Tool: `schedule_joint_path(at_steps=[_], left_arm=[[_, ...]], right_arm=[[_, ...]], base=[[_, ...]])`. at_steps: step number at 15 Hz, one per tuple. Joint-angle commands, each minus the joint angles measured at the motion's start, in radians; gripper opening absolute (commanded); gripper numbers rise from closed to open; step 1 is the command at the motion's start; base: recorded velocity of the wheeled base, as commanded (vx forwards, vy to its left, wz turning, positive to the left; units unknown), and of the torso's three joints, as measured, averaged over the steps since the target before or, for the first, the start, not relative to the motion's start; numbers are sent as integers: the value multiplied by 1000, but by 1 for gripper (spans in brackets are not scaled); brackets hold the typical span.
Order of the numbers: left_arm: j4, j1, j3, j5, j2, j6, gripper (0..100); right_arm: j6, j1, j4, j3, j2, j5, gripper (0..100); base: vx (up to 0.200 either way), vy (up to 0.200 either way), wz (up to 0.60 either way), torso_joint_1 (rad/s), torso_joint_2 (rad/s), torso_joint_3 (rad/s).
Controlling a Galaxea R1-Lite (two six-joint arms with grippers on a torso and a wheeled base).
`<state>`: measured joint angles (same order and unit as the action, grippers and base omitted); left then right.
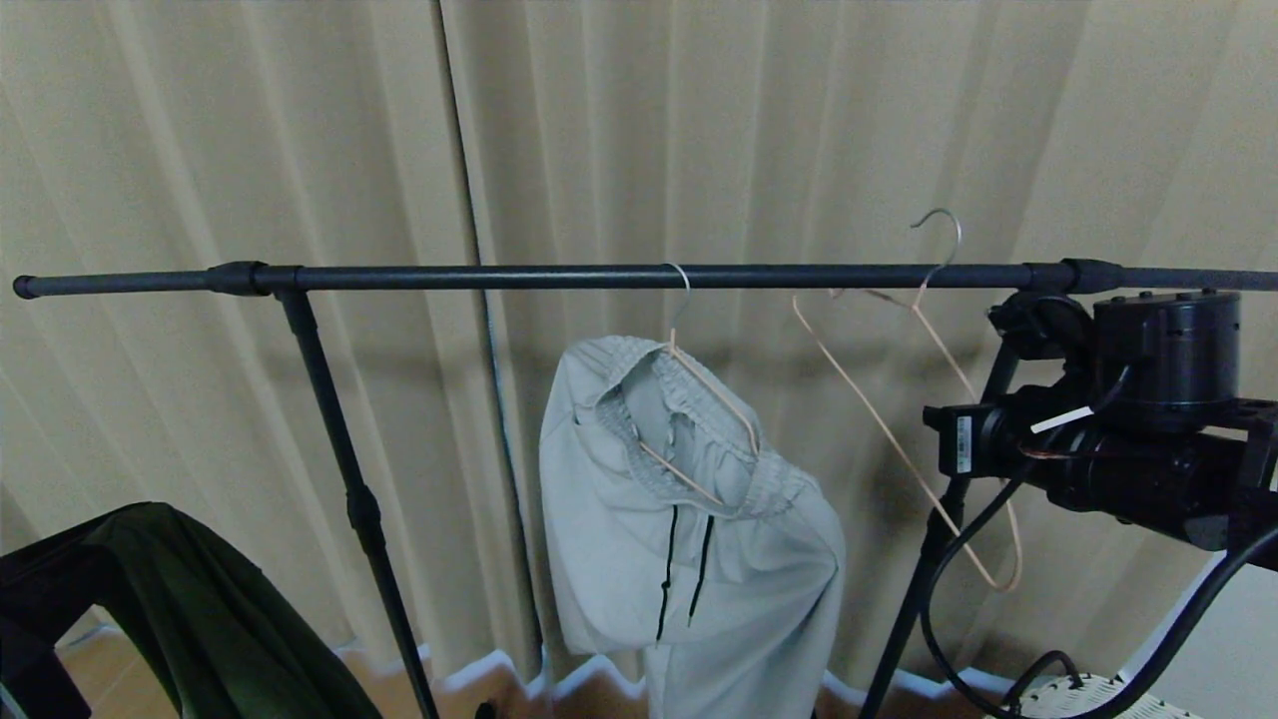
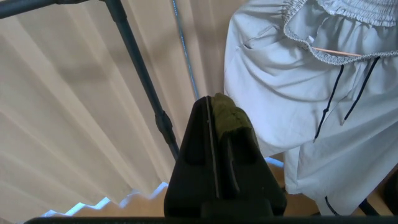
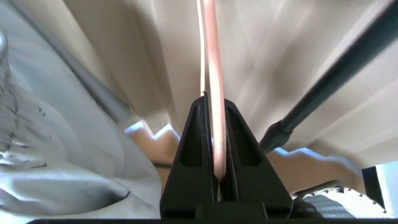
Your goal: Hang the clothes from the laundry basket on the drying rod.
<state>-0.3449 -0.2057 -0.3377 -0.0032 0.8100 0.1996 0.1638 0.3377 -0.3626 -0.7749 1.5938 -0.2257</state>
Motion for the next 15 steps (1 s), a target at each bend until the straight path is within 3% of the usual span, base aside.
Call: schedule_joint_path(at_steps=[1, 15], left_arm=[[-2, -1, 6, 0, 1, 1, 0], [-2, 0, 6, 0, 1, 0, 0]], right_arm=[[0, 0, 1, 2, -55, 0, 0], [-13, 6, -1, 187, -215, 3, 0]], base=[[0, 0, 0, 0, 0, 0], [0, 0, 0, 0, 0, 0]])
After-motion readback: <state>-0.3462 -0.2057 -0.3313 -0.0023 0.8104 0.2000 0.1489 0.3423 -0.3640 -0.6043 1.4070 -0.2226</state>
